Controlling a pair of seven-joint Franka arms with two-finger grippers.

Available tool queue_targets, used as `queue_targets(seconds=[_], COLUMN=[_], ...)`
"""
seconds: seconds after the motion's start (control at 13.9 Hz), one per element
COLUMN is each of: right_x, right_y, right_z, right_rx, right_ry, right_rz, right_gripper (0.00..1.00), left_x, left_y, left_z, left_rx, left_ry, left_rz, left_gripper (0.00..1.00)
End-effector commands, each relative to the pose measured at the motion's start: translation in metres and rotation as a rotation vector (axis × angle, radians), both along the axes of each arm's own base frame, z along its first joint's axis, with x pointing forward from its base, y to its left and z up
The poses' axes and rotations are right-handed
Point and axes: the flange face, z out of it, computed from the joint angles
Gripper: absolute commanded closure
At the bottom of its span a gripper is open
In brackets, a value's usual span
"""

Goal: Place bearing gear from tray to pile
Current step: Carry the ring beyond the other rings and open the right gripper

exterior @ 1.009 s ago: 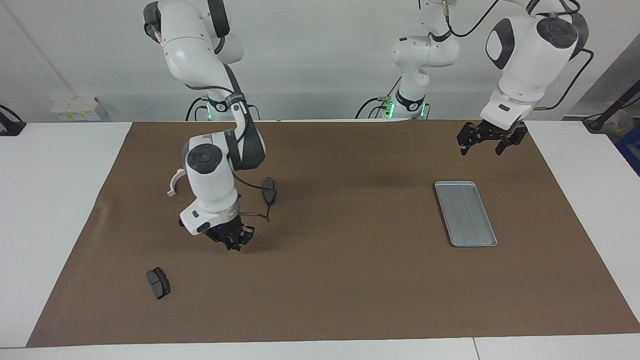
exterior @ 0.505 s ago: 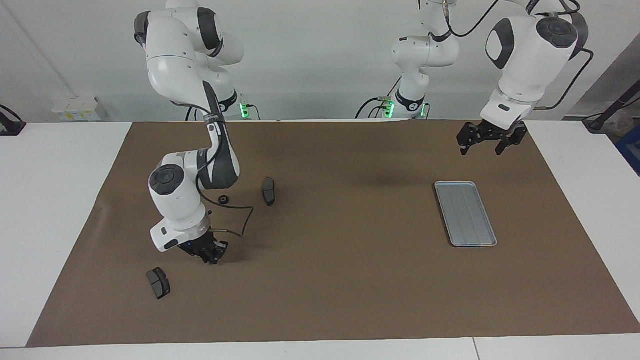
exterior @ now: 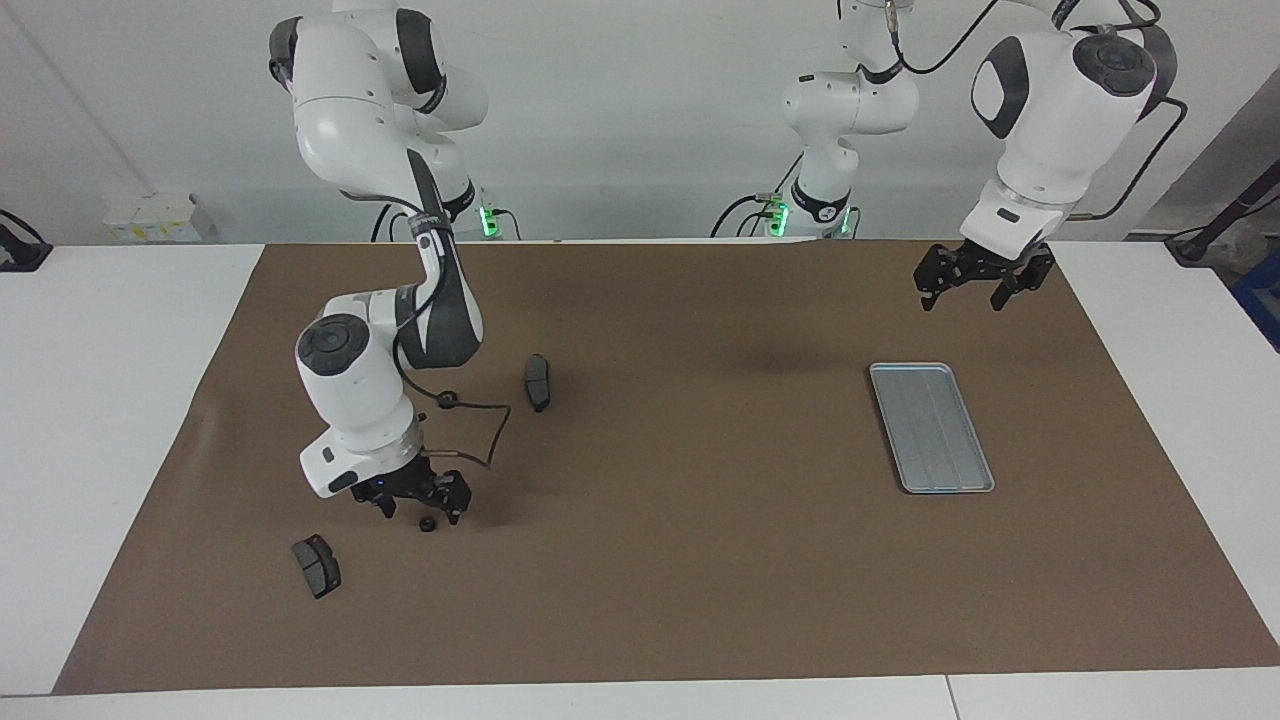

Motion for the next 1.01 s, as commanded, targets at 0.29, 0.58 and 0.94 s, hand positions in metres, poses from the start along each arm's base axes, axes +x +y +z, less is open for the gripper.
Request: queue_targets(seconds=[0.29, 0.58, 0.94], right_x=[-0.063, -0.096, -0.119], right_y=[0.013, 0.015, -0.003], right_z=[0.129, 0.198, 0.239], right_rx=[-0.015, -0.017, -0.022], right_ry=[0.058, 0.038, 0.047], right_rz=[0.052, 0.064, 0.038], right_gripper=[0.00, 0.00, 0.00], left_x=[-0.008, -0.008, -0.008], left_y=[-0.002, -0.002, -0.002], left_z=[0.001, 0.000, 0.000], left_rx=[0.010, 0.010, 0.010], left_ry=[-0.017, -0.016, -0.016], left_rz=[-0.008, -0.008, -0.008], left_gripper=[0.00, 0.00, 0.00])
